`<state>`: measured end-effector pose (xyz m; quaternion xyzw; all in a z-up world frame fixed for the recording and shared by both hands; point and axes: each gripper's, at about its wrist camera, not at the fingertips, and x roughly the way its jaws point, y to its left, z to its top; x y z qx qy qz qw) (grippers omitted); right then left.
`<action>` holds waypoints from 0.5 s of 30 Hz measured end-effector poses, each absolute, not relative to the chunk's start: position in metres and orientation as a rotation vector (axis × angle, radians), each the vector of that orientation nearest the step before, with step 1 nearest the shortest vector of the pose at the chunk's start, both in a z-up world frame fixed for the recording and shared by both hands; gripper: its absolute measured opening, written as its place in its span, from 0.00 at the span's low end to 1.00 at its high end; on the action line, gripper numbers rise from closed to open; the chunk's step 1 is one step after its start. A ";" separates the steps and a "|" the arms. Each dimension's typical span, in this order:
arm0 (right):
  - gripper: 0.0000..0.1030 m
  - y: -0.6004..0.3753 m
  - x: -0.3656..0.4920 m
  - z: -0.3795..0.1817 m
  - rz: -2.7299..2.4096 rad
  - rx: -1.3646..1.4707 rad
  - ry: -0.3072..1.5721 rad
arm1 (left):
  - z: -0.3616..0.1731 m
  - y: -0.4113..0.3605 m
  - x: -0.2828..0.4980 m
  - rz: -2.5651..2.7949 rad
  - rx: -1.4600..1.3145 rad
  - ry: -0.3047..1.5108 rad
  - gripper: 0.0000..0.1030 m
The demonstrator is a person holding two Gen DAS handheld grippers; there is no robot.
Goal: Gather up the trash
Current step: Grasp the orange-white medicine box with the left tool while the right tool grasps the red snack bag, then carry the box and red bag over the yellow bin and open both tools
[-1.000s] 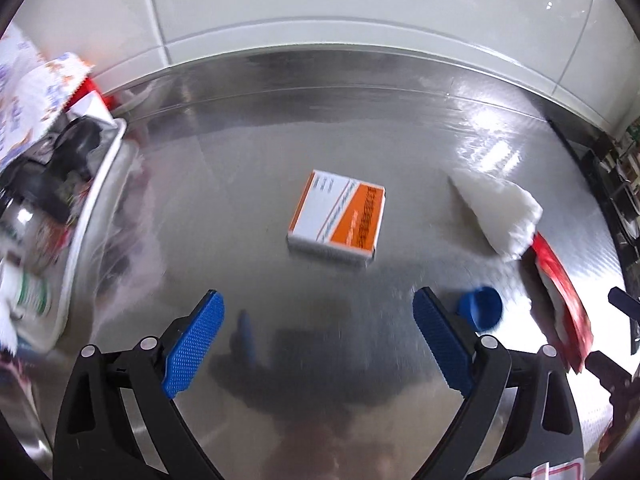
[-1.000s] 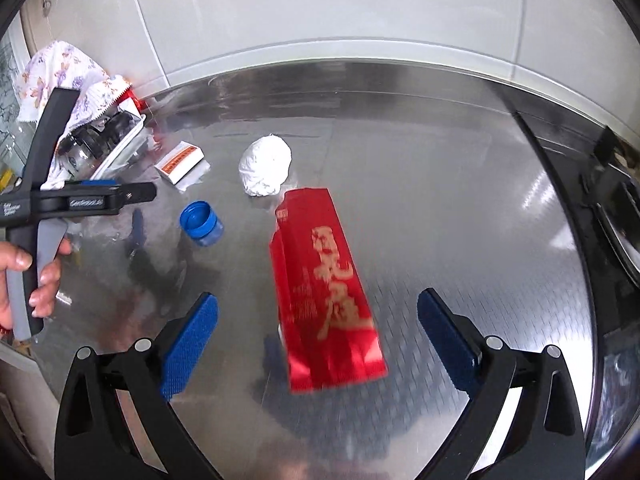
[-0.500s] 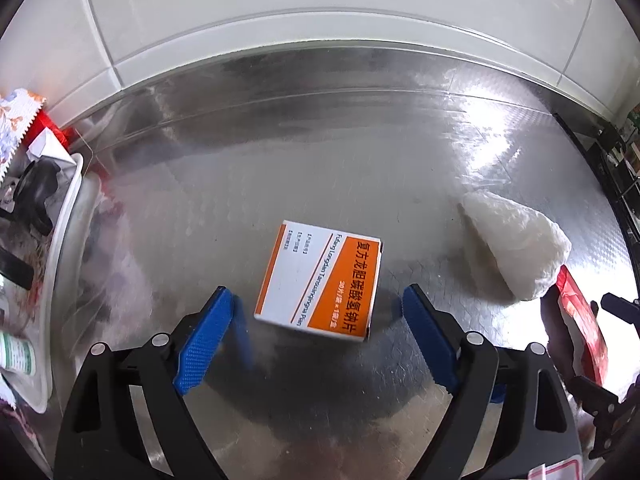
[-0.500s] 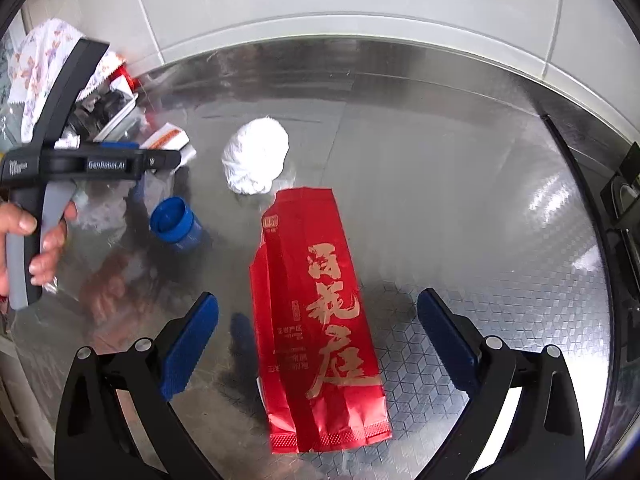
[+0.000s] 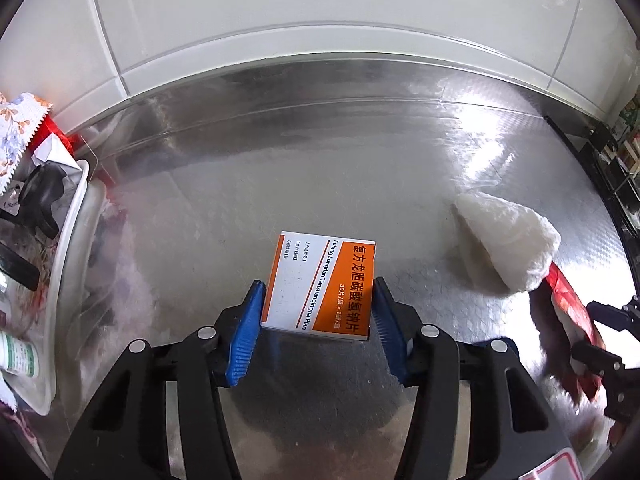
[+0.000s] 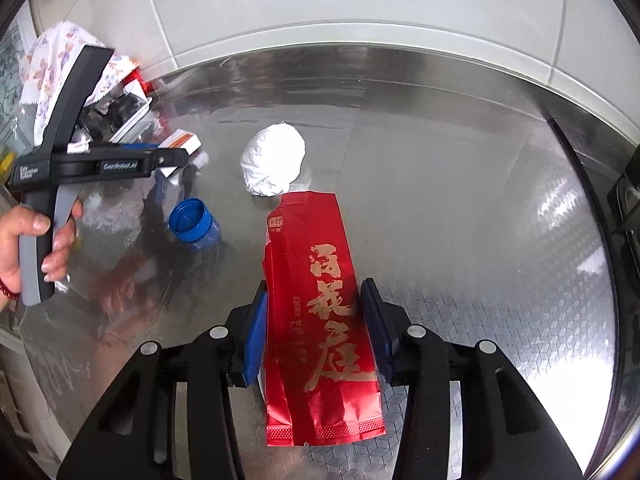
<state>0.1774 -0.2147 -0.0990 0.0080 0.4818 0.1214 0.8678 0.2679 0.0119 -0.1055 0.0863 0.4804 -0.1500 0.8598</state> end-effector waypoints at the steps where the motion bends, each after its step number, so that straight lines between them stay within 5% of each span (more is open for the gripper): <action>1: 0.45 -0.216 0.176 -0.098 0.251 0.022 1.010 | -0.105 0.013 0.265 -0.316 0.179 1.007 0.52; 15: 0.45 -0.211 0.128 -0.070 0.206 0.040 0.971 | -0.085 0.030 0.201 -0.374 0.159 0.980 0.52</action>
